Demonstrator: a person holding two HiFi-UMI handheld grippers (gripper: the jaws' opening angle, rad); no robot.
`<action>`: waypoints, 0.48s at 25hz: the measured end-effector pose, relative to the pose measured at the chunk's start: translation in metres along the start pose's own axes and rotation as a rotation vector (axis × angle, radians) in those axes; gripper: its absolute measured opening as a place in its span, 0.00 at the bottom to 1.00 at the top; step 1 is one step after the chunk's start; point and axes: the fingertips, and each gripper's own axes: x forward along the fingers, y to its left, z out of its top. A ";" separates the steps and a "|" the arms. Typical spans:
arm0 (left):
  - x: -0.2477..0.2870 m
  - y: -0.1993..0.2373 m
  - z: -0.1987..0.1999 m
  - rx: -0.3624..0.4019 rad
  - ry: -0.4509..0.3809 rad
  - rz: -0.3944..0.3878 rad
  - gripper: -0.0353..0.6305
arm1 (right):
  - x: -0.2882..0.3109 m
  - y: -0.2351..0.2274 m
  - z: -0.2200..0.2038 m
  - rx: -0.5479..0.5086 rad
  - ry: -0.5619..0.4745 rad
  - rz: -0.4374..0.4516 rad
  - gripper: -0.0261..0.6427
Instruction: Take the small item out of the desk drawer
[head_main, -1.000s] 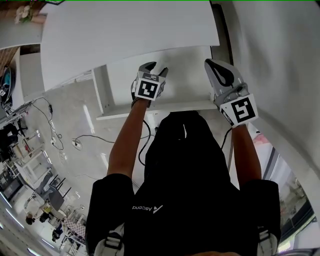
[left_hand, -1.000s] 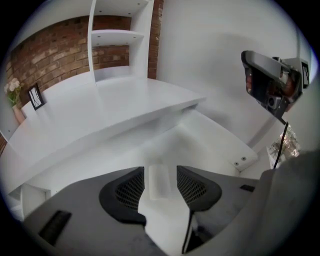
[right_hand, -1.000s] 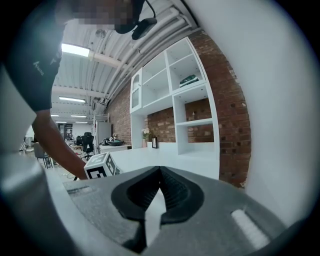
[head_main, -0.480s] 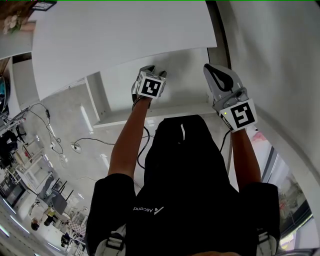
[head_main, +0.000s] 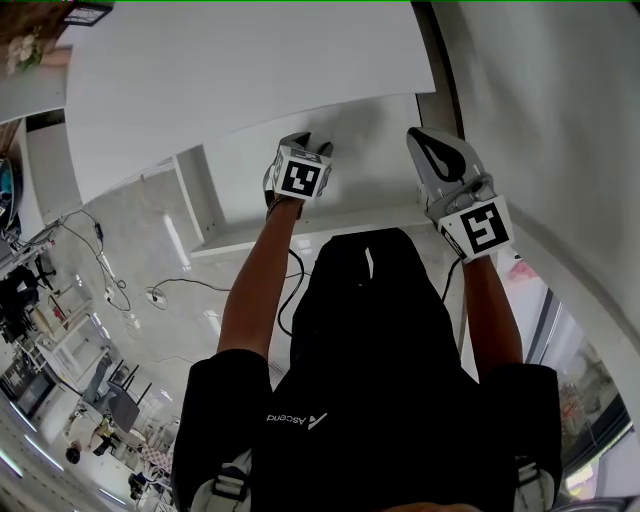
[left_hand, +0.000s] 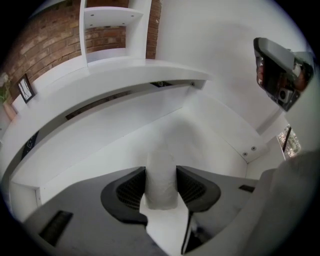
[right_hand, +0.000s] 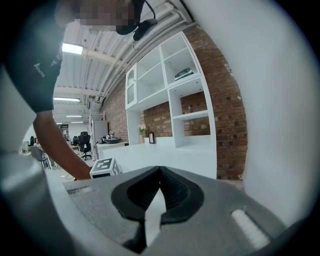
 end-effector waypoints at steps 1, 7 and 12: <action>-0.006 -0.002 0.002 0.000 -0.014 0.001 0.33 | -0.001 0.002 0.003 -0.002 -0.006 0.000 0.04; -0.069 -0.020 0.031 0.011 -0.185 0.003 0.33 | -0.004 0.019 0.033 -0.017 -0.057 0.002 0.04; -0.144 -0.041 0.063 -0.018 -0.393 -0.020 0.33 | -0.010 0.037 0.068 -0.048 -0.109 0.008 0.04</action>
